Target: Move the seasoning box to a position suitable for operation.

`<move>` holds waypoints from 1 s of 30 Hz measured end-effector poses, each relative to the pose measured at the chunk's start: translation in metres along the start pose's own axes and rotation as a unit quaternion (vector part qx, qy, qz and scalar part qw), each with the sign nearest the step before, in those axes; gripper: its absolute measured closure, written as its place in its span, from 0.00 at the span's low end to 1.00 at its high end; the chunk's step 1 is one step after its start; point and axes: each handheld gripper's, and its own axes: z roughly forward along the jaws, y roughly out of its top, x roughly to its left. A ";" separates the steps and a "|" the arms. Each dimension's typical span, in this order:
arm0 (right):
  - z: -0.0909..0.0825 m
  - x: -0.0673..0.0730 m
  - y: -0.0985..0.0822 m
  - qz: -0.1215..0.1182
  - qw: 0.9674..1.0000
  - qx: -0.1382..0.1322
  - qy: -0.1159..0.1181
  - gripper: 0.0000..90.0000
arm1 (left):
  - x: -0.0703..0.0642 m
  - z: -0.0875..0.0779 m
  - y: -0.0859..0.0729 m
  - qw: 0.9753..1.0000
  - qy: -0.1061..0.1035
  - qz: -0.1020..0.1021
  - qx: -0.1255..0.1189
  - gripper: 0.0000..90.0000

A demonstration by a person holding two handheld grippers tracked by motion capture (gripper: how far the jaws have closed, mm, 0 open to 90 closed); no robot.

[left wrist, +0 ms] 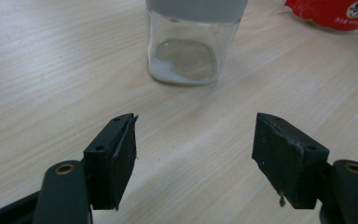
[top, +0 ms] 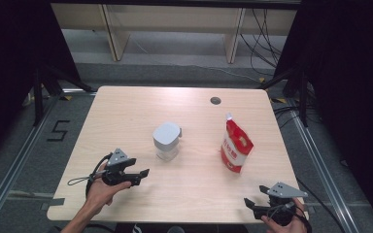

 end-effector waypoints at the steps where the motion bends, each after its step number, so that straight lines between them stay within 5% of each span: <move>1: 0.000 0.000 0.000 0.000 1.000 0.000 -0.001 0.28 | 0.000 -0.001 0.002 1.000 -0.001 -0.002 0.001 0.34; 5: -0.001 -0.001 0.000 -0.006 1.000 -0.001 -0.006 0.28 | 0.001 -0.004 0.013 1.000 -0.005 0.004 -0.005 0.36; 6: -0.001 0.000 0.000 0.011 1.000 0.004 -0.008 0.28 | 0.002 -0.005 0.017 1.000 -0.006 0.009 -0.008 0.39; 8: -0.001 -0.002 0.000 -0.002 1.000 0.000 -0.012 0.28 | 0.001 -0.005 0.025 1.000 -0.013 0.006 -0.017 0.40; 11: 0.000 -0.003 0.000 -0.002 1.000 0.001 -0.009 0.28 | 0.001 -0.003 0.049 0.999 -0.027 0.028 -0.026 0.54; 15: 0.000 -0.003 0.000 -0.006 1.000 -0.002 -0.015 0.28 | -0.001 0.000 0.068 0.998 -0.043 0.032 -0.033 0.62; 17: 0.001 -0.003 -0.001 0.000 1.000 -0.002 -0.008 0.28 | -0.005 0.003 0.090 0.997 -0.039 0.068 -0.028 0.71; 18: 0.000 -0.003 -0.001 -0.001 1.000 -0.002 -0.011 0.28 | -0.005 0.003 0.090 0.997 -0.039 0.068 -0.028 0.73; 23: 0.000 -0.001 -0.001 0.012 1.000 0.005 -0.005 0.28 | -0.019 0.017 0.132 0.991 -0.056 0.118 -0.017 0.86; 25: 0.000 0.000 -0.001 0.016 1.000 0.008 -0.003 0.28 | -0.021 0.021 0.138 0.990 -0.062 0.122 -0.019 0.90; 27: 0.000 0.000 -0.001 0.015 1.000 0.010 -0.001 0.29 | -0.026 0.032 0.154 0.986 -0.082 0.147 0.008 0.95; 29: 0.001 0.000 -0.001 0.013 1.000 0.012 0.002 0.29 | -0.030 0.039 0.159 0.985 -0.087 0.150 0.017 0.97; 30: 0.001 0.000 -0.001 0.013 1.000 0.012 0.002 0.29 | -0.031 0.042 0.162 0.982 -0.090 0.163 0.027 0.97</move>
